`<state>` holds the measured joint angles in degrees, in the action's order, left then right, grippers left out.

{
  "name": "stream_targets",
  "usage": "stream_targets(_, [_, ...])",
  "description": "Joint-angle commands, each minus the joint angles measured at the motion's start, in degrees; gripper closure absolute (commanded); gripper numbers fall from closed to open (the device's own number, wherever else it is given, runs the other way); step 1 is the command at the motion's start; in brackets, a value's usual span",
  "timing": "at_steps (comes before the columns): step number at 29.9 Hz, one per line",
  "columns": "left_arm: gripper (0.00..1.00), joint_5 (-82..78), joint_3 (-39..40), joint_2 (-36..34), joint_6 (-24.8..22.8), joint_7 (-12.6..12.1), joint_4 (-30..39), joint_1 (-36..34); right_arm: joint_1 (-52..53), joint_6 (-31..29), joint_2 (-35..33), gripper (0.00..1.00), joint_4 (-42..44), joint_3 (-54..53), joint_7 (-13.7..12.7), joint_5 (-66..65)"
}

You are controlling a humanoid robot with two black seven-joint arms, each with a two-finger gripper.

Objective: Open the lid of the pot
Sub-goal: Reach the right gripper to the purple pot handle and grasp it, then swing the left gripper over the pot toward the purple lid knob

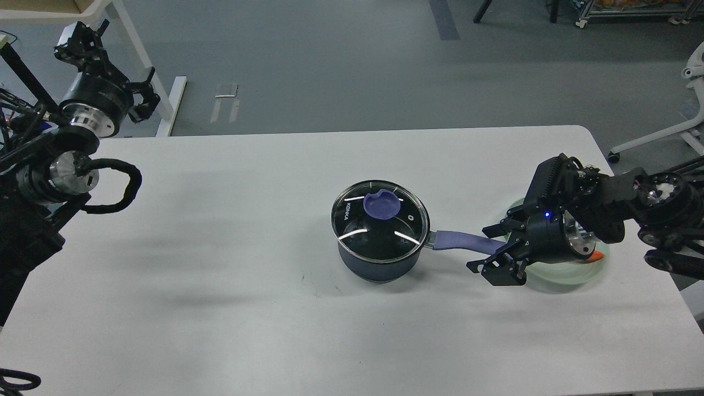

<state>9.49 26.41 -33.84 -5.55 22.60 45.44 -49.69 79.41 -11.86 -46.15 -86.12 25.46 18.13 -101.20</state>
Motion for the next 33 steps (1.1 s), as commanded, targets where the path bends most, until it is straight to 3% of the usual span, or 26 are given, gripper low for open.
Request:
stream_targets(1, [0.01,0.0,-0.1,0.2,0.0,0.0,0.1,-0.1,-0.6,-0.2,0.4,0.29,0.5,0.0,-0.2,-0.1])
stream_targets(9, [0.01,-0.8,0.0,-0.1,0.0,0.0,0.2,-0.4,-0.2,-0.4,0.5,0.31,0.6,0.0,-1.4,-0.1])
stream_targets(23, [0.01,-15.3,-0.4,0.0,0.9,-0.3,6.4,-2.9,-0.6,-0.5,-0.1,0.59,0.8,0.1,-2.1,-0.1])
stream_targets(27, [0.01,-23.8,-5.1,0.2,0.6,-3.4,7.0,-6.7,-0.6,-0.4,0.0,0.64,0.7,0.0,-2.1,0.1])
stream_targets(33, [0.01,-40.8,-9.6,0.2,0.6,-3.7,12.0,-11.0,-0.1,-0.5,0.3,0.71,0.7,-0.1,-1.9,0.6])
